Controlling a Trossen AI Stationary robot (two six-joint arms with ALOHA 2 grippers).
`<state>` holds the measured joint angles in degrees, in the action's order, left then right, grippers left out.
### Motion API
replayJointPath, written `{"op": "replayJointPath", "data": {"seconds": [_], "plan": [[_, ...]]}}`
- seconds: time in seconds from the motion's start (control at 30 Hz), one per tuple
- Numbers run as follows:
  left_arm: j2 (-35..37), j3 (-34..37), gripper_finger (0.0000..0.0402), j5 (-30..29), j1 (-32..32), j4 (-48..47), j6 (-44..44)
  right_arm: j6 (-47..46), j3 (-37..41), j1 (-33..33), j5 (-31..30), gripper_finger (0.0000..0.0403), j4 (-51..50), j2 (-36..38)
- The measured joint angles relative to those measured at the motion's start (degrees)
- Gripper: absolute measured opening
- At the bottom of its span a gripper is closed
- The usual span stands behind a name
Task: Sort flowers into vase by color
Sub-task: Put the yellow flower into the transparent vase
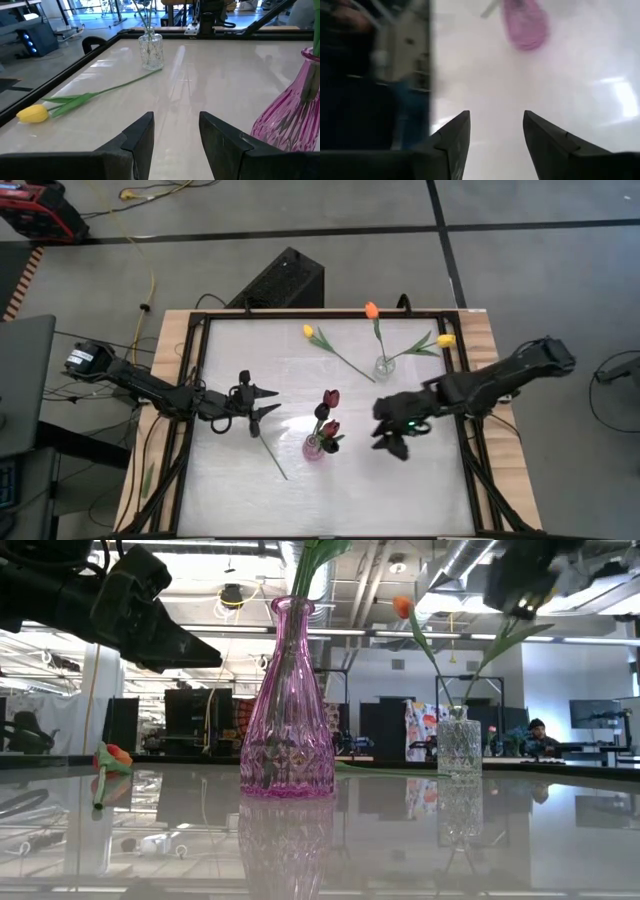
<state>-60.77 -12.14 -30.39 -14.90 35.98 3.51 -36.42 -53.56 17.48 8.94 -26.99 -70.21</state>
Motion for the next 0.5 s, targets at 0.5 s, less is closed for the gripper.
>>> {"op": "replayJointPath", "data": {"seconds": [0.5], "plan": [[0.0, 0.0, 0.0146, 0.0, 0.0, -0.7, 0.1, 18.5, -5.3, -13.3, -23.0, 0.0183, 12.6, -22.8]]}}
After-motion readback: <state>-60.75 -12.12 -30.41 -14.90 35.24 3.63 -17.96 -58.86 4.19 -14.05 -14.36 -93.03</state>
